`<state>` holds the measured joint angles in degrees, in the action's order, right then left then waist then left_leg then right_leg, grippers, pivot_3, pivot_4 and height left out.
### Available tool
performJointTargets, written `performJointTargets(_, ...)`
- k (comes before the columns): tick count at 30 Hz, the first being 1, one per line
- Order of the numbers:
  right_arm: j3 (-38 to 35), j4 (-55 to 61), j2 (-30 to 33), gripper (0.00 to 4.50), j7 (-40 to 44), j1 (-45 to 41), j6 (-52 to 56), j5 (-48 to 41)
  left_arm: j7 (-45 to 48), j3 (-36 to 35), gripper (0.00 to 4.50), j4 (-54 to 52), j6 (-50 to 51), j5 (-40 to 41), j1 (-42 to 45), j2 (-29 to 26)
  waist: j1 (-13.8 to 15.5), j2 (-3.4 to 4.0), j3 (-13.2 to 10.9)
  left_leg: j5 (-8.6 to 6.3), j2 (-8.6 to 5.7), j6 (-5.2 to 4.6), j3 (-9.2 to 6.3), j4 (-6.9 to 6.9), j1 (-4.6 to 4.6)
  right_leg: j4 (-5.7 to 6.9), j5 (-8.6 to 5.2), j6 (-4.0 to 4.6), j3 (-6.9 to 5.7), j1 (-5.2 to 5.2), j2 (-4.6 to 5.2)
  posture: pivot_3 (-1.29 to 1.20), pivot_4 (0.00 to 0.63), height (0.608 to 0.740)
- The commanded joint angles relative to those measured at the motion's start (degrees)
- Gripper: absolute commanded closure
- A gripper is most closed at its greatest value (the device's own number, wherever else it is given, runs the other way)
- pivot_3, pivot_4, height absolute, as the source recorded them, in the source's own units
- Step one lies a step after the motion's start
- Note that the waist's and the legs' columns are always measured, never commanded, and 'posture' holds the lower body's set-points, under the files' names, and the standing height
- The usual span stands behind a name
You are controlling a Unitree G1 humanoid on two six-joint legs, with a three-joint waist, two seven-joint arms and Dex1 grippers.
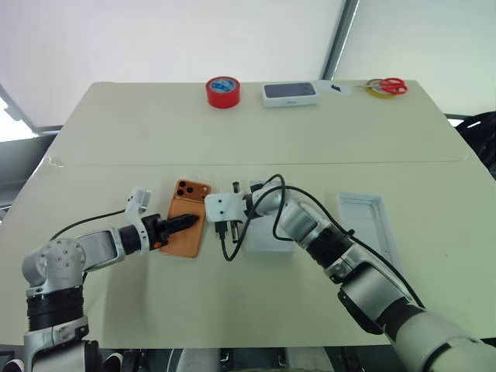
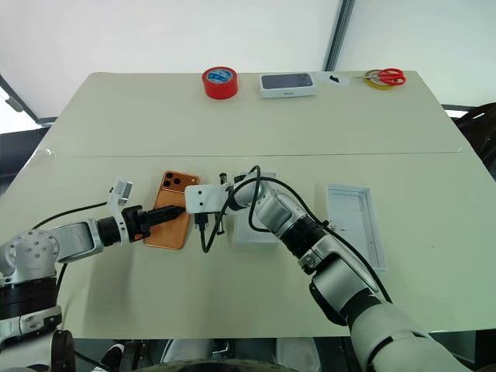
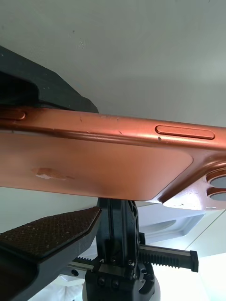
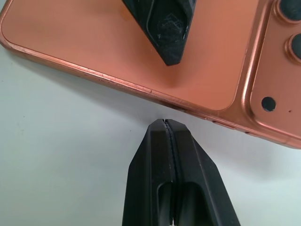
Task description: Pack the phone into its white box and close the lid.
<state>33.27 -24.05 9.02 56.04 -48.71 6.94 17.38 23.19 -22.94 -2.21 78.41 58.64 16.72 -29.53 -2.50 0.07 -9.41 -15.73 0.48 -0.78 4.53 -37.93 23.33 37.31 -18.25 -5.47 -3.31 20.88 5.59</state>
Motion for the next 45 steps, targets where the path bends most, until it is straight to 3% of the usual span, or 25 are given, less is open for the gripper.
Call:
performJointTargets(1,-0.2,0.9,-0.5,4.5,-0.4,-0.2,-0.6,-0.2,-0.4,1.0,1.83,0.9,1.5,-0.9,-1.5,0.1,0.0,0.0,0.0,0.0,0.0,0.0,0.0,0.0,0.0,0.0,0.0,0.0,0.0,0.0,0.0,0.0,0.15,0.73)
performJointTargets(7,-0.1,1.0,-0.6,4.5,-0.5,-0.1,-0.6,-0.1,-1.5,1.2,1.83,-1.2,0.3,-2.1,-1.5,0.3,0.0,0.0,0.0,0.0,0.0,0.0,0.0,0.01,0.0,0.0,0.0,0.0,0.01,0.0,0.0,0.0,0.15,0.73)
performJointTargets(13,-0.1,1.3,-0.6,4.5,-0.5,-0.1,-0.6,-0.1,-2.3,0.1,0.07,-0.5,1.9,-1.4,-2.0,0.7,0.1,0.0,0.0,0.01,0.01,0.03,-0.02,0.0,-0.01,0.01,0.0,0.0,0.01,-0.02,0.02,0.0,0.15,0.73)
performJointTargets(32,0.0,2.8,-0.3,4.5,-0.4,0.9,0.1,-0.3,-0.5,-7.2,0.07,-1.2,7.3,6.5,-3.6,-1.2,-0.2,-0.05,0.0,0.04,0.04,0.09,0.03,0.18,0.03,-0.02,0.0,0.01,0.04,0.16,0.0,0.0,0.15,0.73)
performJointTargets(35,0.1,2.9,-0.3,4.5,-0.4,0.9,0.1,-0.2,-1.6,-7.5,0.96,0.4,6.6,6.6,-3.1,0.4,-0.2,-0.07,0.0,0.04,0.04,0.09,0.03,0.19,0.04,-0.02,0.0,0.01,0.04,0.18,0.0,0.0,0.15,0.73)
performJointTargets(42,-0.1,3.4,-0.3,4.5,-0.5,1.1,0.5,-0.2,-1.8,-6.5,4.47,1.6,6.0,6.3,-3.1,2.4,0.0,-0.23,-0.1,0.05,0.04,0.11,0.03,0.19,0.07,-0.02,0.0,0.01,0.04,0.2,0.0,0.0,0.15,0.73)
performJointTargets(45,-0.4,3.6,0.0,4.5,-0.4,0.9,0.7,-0.4,-1.2,-6.2,4.47,1.9,5.8,6.5,-3.1,2.3,0.0,-0.24,-0.1,0.06,0.04,0.12,0.03,0.19,0.07,-0.01,0.0,0.02,0.04,0.21,0.01,0.0,0.15,0.73)
